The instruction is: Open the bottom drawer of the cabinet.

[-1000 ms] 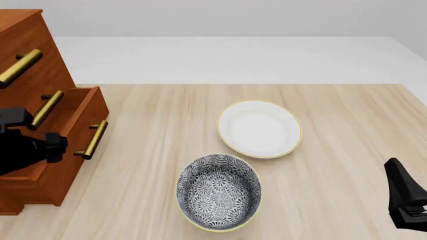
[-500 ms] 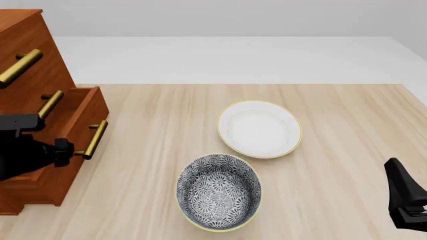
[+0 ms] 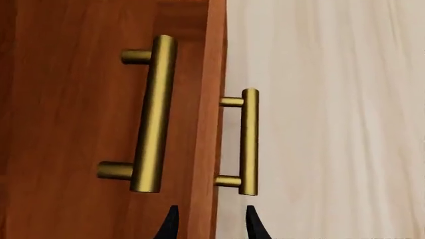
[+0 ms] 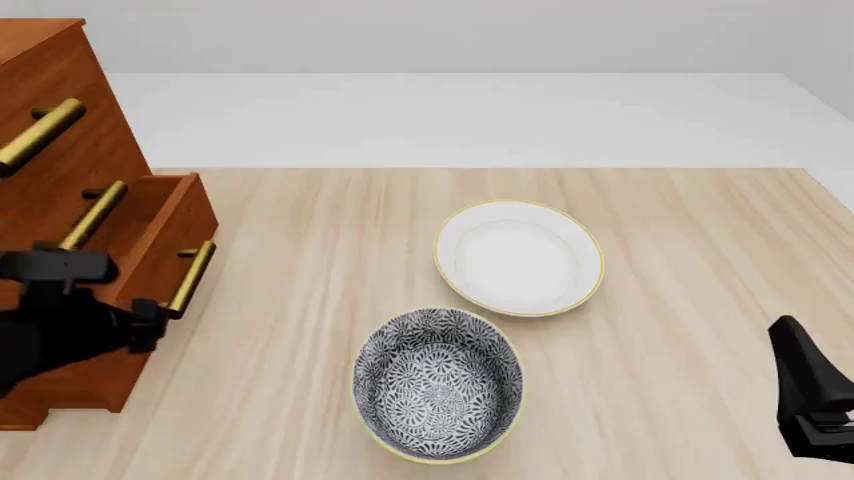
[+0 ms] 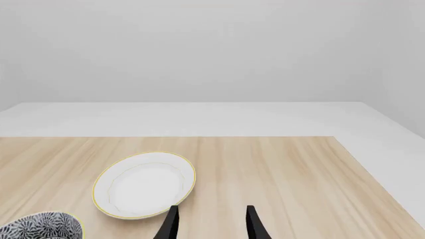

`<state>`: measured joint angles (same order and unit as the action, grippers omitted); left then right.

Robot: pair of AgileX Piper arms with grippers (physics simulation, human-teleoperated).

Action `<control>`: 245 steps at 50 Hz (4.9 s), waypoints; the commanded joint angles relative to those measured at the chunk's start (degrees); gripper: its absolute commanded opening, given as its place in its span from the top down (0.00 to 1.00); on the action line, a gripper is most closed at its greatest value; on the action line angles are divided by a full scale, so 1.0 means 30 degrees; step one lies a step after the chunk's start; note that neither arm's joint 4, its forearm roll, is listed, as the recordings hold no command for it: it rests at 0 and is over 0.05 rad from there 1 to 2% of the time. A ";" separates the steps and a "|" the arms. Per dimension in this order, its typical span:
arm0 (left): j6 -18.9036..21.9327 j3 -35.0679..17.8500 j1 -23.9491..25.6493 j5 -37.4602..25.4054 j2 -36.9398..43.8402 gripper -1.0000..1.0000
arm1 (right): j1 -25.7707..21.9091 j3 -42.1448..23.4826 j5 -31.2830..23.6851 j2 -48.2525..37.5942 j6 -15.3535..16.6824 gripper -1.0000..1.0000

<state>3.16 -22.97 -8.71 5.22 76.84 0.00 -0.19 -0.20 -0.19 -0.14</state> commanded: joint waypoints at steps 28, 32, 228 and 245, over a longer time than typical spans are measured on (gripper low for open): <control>-0.4747 -0.0579 0.5879 -0.2553 -0.1981 0.00 | -0.0006 0.0000 -0.0003 -0.0002 -0.0002 0.00; -0.5365 -0.0993 0.6607 -0.3113 -0.2408 0.00 | 0.0005 0.0000 -0.0002 -0.0001 -0.0004 0.00; -0.5645 -0.8088 1.0134 -1.8029 -2.0451 0.00 | 0.0010 0.0000 0.0002 0.0002 0.0004 0.00; -0.4658 -0.9296 0.9704 -2.0516 -2.3548 0.00 | 0.0007 0.0000 -0.0003 -0.0001 -0.0009 0.00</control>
<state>-12.14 -49.21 20.70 -52.49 11.11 0.00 -0.19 -0.20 -0.19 -0.15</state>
